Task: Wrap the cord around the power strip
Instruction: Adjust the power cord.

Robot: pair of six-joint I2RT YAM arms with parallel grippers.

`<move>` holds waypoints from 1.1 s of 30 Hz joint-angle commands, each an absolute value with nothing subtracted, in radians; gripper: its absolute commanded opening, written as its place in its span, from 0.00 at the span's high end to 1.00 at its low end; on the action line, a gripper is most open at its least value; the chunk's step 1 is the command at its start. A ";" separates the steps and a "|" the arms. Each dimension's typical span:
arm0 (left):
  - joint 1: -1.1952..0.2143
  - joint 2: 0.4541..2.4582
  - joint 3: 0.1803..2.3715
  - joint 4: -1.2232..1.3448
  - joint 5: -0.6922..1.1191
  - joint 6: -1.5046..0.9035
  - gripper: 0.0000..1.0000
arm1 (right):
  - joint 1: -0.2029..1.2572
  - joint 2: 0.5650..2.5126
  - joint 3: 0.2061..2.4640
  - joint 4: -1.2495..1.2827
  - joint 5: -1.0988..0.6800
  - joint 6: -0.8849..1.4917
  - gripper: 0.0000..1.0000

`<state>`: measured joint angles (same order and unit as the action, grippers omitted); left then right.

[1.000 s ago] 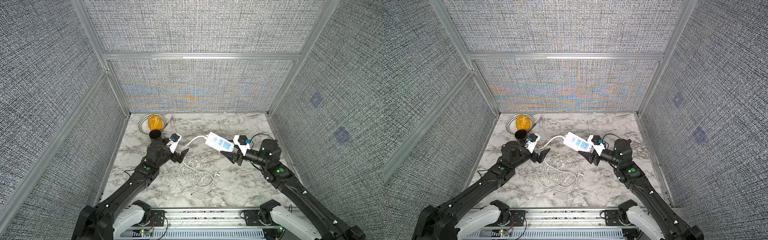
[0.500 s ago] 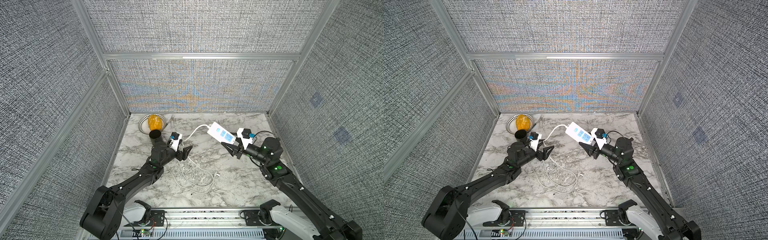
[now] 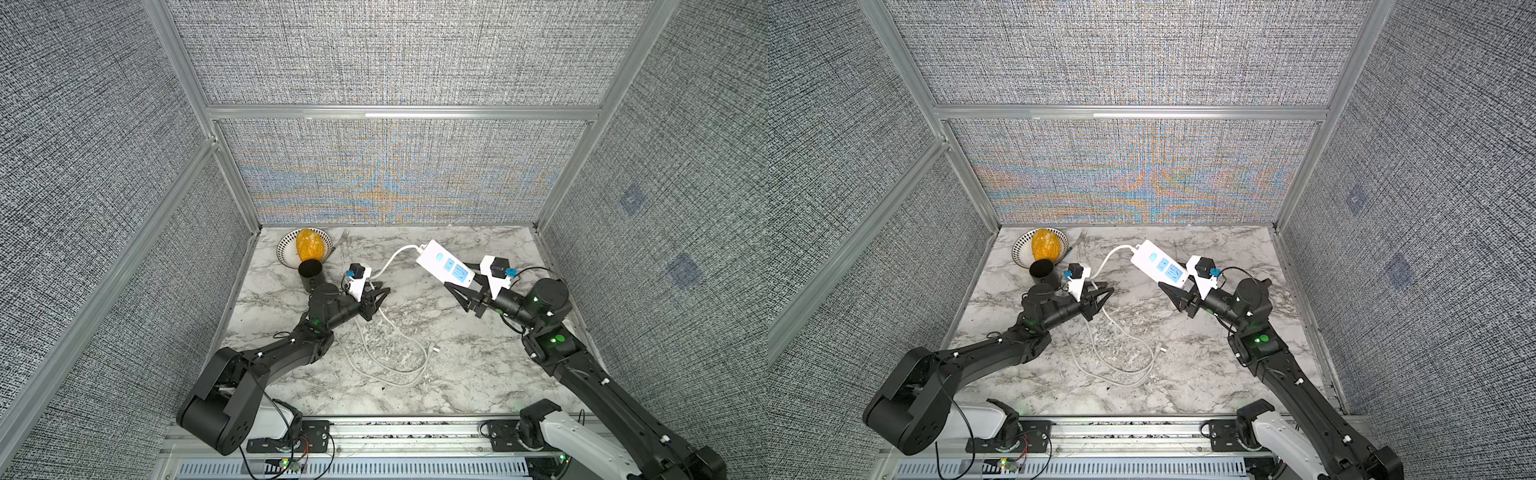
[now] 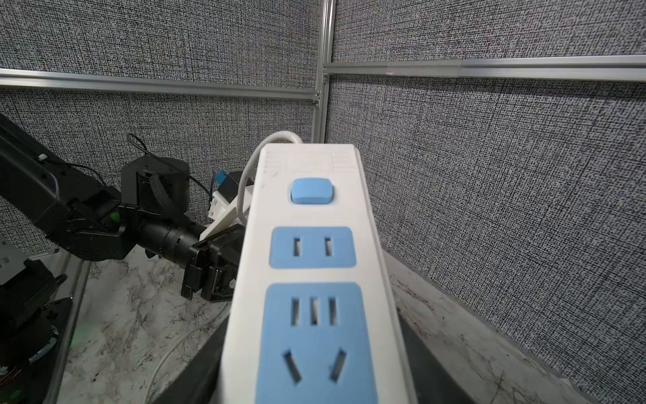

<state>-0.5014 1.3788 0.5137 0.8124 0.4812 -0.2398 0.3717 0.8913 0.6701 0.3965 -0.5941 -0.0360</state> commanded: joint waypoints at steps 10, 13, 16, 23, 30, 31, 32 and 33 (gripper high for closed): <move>-0.505 1.460 0.539 1.011 0.515 -0.389 0.78 | 0.370 0.861 0.647 0.531 -0.578 0.010 0.81; -0.516 1.485 0.560 1.012 0.542 -0.396 0.88 | 0.371 0.862 0.645 0.546 -0.557 0.023 0.82; -0.531 1.504 0.573 1.028 0.548 -0.402 0.89 | 0.370 0.862 0.631 0.581 -0.538 0.039 0.82; -0.551 1.538 0.601 1.039 0.536 -0.432 0.72 | 0.371 0.869 0.625 0.616 -0.550 0.054 0.82; -0.552 1.573 0.635 1.037 0.548 -0.442 0.86 | 0.371 0.841 0.628 0.598 -0.544 0.048 0.82; -0.551 1.578 0.639 1.038 0.556 -0.442 0.93 | 0.371 0.835 0.625 0.597 -0.540 0.046 0.82; -0.551 1.583 0.645 1.037 0.563 -0.444 0.96 | 0.371 0.829 0.624 0.597 -0.536 0.048 0.82; -0.551 1.587 0.648 1.037 0.569 -0.446 0.97 | 0.371 0.826 0.621 0.601 -0.535 0.051 0.82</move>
<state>-0.5522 1.5787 0.6376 1.0042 0.5396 -0.4416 0.3710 0.8364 0.6205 0.5514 -0.5514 0.0387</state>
